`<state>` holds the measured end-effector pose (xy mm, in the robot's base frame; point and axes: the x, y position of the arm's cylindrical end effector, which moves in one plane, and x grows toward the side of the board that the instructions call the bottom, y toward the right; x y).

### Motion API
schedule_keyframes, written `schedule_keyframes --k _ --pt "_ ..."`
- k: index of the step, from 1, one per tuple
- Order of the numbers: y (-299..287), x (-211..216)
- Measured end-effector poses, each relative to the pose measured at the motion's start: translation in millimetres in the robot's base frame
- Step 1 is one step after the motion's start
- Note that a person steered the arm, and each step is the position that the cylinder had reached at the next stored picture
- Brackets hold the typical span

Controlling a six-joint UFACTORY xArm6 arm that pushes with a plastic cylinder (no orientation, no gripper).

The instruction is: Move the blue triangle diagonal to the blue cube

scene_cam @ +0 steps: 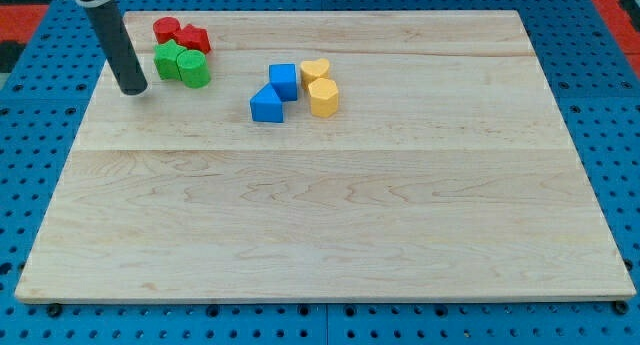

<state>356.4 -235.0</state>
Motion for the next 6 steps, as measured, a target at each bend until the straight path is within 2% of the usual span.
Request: schedule_keyframes --k 3,4,6 --pt "5.6 18.3" --pt "46.7 51.1" --pt "177.3 30.1"
